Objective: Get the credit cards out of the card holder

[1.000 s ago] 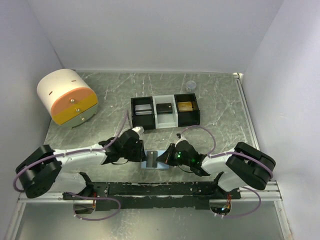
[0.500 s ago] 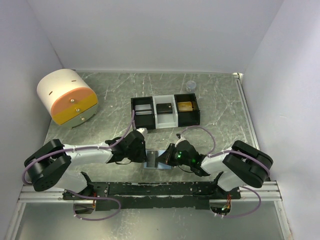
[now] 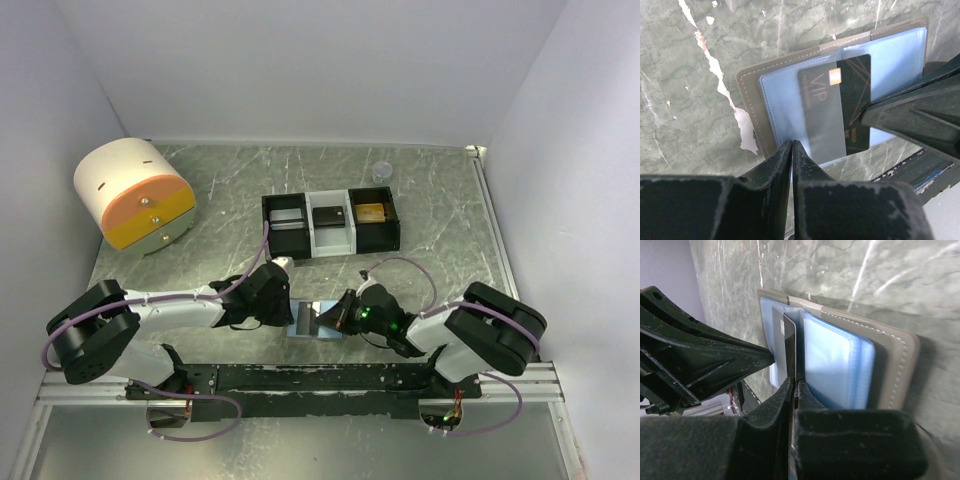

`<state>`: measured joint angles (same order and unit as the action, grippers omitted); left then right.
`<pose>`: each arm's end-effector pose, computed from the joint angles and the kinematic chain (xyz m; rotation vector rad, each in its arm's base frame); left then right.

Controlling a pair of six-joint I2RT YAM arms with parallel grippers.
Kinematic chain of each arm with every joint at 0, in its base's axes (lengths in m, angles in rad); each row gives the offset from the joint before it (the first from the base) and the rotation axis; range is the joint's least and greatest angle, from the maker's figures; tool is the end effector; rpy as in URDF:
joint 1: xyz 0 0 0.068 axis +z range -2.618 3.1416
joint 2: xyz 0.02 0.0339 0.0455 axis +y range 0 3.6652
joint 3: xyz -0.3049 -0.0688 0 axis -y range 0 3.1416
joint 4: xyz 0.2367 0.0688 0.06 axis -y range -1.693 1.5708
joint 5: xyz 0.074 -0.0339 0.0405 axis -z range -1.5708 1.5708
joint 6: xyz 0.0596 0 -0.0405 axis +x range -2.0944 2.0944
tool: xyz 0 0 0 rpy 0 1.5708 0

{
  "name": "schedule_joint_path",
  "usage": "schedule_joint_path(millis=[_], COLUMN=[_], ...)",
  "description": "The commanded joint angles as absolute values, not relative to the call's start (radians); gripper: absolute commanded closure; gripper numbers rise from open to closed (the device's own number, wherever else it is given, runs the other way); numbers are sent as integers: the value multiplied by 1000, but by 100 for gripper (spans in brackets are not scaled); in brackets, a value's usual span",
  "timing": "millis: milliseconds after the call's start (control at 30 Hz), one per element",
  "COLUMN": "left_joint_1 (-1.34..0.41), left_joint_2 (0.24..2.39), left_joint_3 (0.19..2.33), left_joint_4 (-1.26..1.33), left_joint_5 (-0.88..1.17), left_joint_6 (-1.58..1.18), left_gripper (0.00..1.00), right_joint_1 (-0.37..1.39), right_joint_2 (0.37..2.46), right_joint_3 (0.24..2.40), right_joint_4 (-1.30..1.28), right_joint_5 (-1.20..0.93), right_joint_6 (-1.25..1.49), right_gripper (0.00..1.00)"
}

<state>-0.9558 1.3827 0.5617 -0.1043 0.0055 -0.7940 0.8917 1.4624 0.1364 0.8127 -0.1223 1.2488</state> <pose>0.1432 -0.2032 0.1740 0.2165 2.6403 -0.6846 0.1316 0.1747 0.1361 0.3439 2.3921 1.3089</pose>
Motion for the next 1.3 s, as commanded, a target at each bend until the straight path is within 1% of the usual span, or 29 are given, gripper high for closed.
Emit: schedule_joint_path(millis=[0, 100, 200, 300, 433, 567, 800, 967, 1100, 1267], left_joint_1=[-967, -966, -966, -967, -968, -968, -969, -968, -968, -969], left_joint_2=[1385, 1382, 1374, 1354, 1318, 1326, 1429, 1436, 1443, 1465], left_joint_3=[528, 530, 540, 563, 595, 607, 590, 542, 537, 534], left_joint_4=[-198, -197, -190, -161, -92, -17, -5, 62, 28, -1], left_joint_5=[-34, -32, -22, 10, 57, 103, 118, 144, 124, 114], left_joint_6=[-792, -792, -786, -776, -768, -762, -763, -793, -799, -793], left_gripper=[83, 83, 81, 77, 66, 62, 68, 70, 74, 77], right_joint_1=[852, 844, 845, 844, 845, 844, 844, 844, 844, 844], right_joint_2=[1395, 1337, 1292, 1283, 1291, 1298, 1281, 1279, 1283, 1321], right_joint_3=[98, 121, 131, 146, 136, 133, 129, 129, 110, 129], right_joint_4=[768, 644, 598, 570, 592, 609, 597, 604, 688, 730], right_joint_5=[-101, -92, -80, -85, -91, -95, -86, -98, -122, -150], right_joint_6=[1232, 1196, 1180, 1167, 1179, 1186, 1189, 1186, 1185, 1179], right_gripper=[100, 100, 100, 100, 100, 100, 100, 99, 95, 88])
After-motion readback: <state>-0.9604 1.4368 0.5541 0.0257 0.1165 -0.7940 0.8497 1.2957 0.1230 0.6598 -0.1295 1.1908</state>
